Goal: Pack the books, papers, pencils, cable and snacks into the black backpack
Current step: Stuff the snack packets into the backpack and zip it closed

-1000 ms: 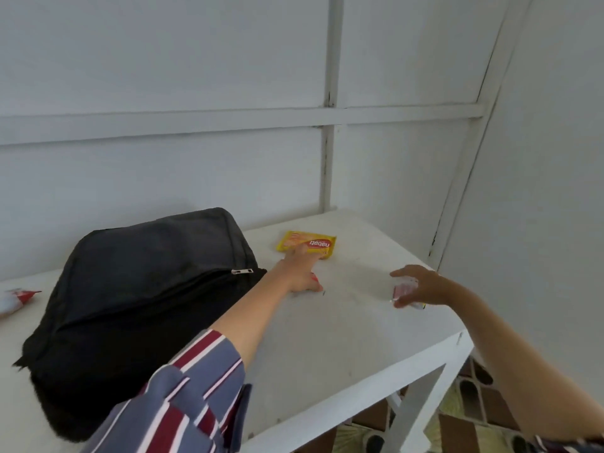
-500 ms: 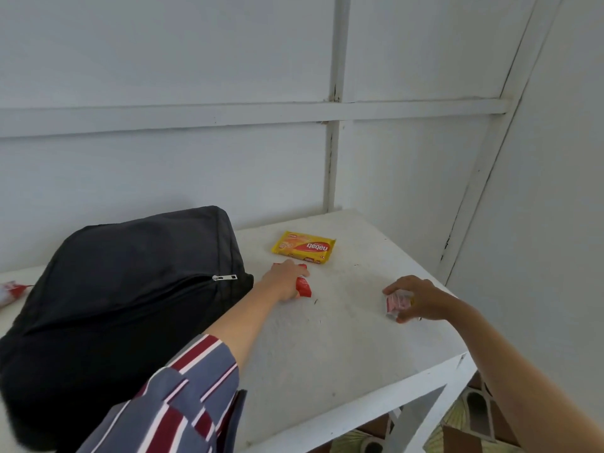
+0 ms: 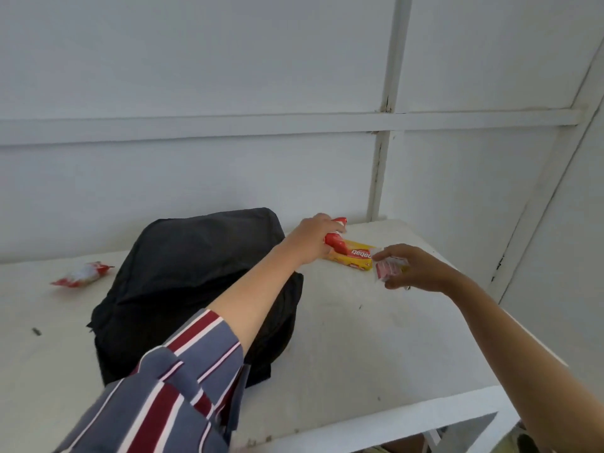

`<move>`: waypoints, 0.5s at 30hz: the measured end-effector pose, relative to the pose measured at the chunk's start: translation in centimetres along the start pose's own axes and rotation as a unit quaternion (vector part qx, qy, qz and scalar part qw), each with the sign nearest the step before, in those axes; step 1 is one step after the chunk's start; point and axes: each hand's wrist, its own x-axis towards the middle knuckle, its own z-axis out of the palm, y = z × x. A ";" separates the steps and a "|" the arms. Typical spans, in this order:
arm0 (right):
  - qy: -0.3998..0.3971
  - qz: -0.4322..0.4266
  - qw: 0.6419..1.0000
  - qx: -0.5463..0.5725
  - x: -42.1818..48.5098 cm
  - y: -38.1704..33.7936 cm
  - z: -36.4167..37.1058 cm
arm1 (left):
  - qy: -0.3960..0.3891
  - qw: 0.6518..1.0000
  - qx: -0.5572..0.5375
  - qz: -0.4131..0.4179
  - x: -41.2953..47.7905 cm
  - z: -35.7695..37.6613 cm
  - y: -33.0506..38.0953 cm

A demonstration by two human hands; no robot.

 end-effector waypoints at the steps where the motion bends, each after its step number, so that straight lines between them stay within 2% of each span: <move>1: 0.000 -0.018 1.000 0.004 0.4 -1.4 0.3 | 0.018 1.000 0.000 -0.003 -0.5 -1.4 -0.4; 7: -0.014 -0.101 0.994 0.026 2.5 -10.2 4.1 | 0.067 0.995 0.031 -0.069 -5.7 -7.3 -5.8; 10: -0.036 -0.125 0.989 0.065 4.0 -13.6 6.9 | 0.064 0.990 0.052 -0.114 -9.1 -8.9 -8.9; 15: -0.063 -0.164 0.983 0.046 6.4 -18.1 11.5 | 0.055 0.983 0.071 -0.161 -13.9 -10.3 -13.5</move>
